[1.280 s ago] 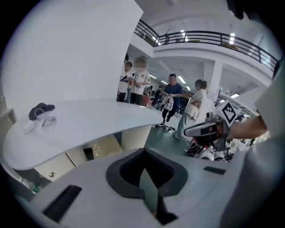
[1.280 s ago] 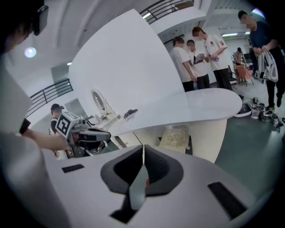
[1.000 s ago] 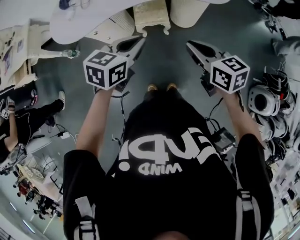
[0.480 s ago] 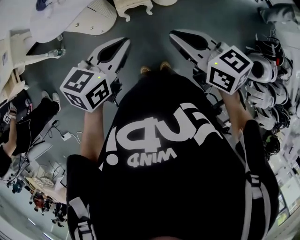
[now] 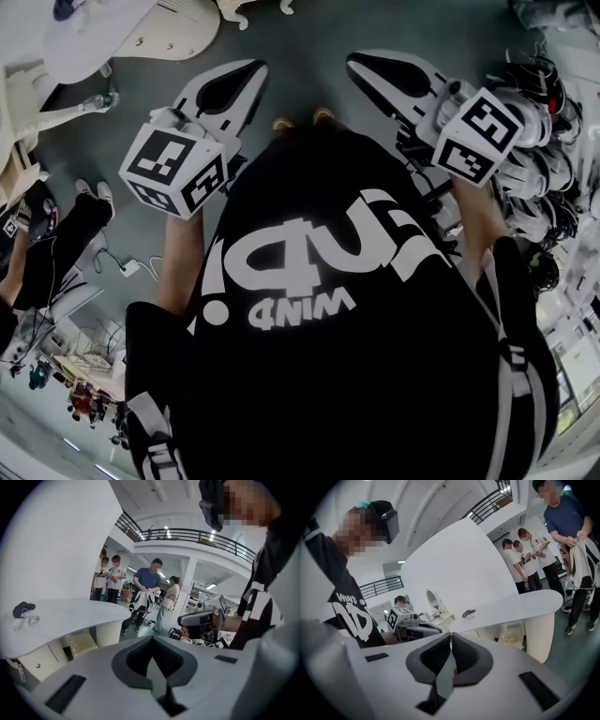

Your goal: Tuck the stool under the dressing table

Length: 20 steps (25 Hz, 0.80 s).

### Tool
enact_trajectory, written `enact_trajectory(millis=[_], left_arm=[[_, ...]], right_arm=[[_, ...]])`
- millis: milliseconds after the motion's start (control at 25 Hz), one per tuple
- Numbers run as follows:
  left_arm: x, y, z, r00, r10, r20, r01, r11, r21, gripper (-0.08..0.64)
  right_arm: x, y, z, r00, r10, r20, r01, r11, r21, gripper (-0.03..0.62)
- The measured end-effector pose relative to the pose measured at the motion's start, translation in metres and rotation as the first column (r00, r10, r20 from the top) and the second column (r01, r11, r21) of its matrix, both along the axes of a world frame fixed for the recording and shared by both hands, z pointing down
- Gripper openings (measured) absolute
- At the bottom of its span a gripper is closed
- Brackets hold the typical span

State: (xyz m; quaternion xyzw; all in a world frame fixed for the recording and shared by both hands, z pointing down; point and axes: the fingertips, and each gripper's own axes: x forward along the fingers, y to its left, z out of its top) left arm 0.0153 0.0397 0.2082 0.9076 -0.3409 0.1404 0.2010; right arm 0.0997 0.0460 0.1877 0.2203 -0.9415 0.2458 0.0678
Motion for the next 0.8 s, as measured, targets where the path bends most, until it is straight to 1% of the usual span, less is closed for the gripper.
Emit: enact_trajectory(millis=[160, 360, 800], left_arm=[[0.008, 0.003, 0.006, 1.000, 0.021, 0.003, -0.021, 1.000, -0.014, 0.009], [0.007, 0.010, 0.012, 1.000, 0.023, 0.008, -0.022, 0.999, -0.028, 0.009], [0.003, 0.012, 0.012, 0.999, 0.033, 0.030, -0.032, 0.999, -0.028, 0.009]], right_arm=[[0.001, 0.002, 0.007, 1.000, -0.003, -0.009, 0.003, 1.000, -0.003, 0.031], [-0.002, 0.007, 0.013, 1.000, -0.017, -0.009, 0.017, 1.000, -0.014, 0.031], [-0.007, 0.013, 0.017, 0.999, -0.038, -0.020, 0.038, 0.999, -0.018, 0.031]])
